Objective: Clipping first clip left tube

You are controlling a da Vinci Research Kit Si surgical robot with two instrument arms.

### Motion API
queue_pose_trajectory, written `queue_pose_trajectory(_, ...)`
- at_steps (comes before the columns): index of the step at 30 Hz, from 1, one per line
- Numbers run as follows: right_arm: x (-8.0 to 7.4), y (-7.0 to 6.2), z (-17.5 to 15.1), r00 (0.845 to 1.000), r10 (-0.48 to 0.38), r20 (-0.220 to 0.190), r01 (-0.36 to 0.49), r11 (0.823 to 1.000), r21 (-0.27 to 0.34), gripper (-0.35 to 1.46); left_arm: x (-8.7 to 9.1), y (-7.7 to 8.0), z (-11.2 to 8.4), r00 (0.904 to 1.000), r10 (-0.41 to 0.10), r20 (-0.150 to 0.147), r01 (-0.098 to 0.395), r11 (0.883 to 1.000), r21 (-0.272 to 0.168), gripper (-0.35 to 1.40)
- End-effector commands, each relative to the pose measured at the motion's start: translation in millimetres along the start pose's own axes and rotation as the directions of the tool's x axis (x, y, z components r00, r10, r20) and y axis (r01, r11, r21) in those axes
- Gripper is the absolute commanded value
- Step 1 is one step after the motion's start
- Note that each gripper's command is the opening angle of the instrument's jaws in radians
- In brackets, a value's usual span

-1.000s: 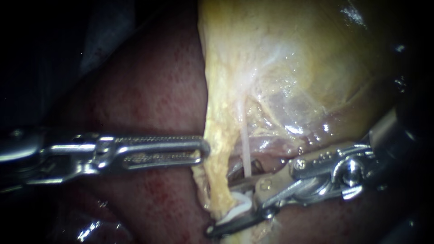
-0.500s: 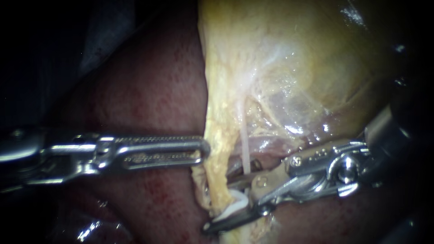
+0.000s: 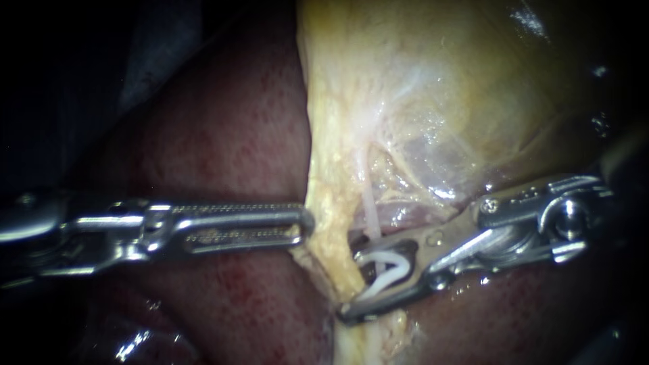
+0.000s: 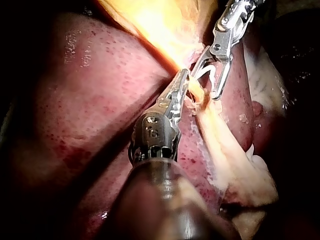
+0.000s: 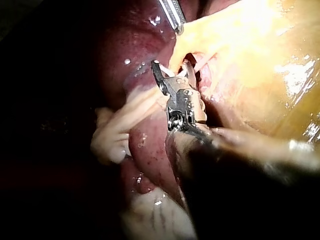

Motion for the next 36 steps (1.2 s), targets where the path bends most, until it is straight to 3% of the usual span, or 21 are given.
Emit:
queue_pose_trajectory(1,0.0,-0.1,0.1,1.000,0.000,0.001,0.000,1.000,0.000,0.47,0.0,0.0,0.0,1.0000,0.000,0.000,0.000,1.000,0.000,-0.35)
queue_pose_trajectory(15,0.6,-0.6,3.1,1.000,-0.003,0.001,0.003,1.000,-0.011,0.52,0.0,0.0,0.1,1.0000,0.000,0.000,0.000,1.000,0.000,-0.35)
queue_pose_trajectory(28,-1.0,-0.3,5.4,1.000,-0.018,0.017,0.018,1.000,0.000,0.53,0.0,0.0,0.1,1.0000,0.000,0.000,0.000,1.000,-0.001,-0.35)
queue_pose_trajectory(36,-1.0,-0.5,5.5,1.000,-0.013,0.019,0.013,1.000,0.004,0.51,0.0,0.0,0.1,1.0000,0.000,0.001,0.000,1.000,-0.001,-0.35)
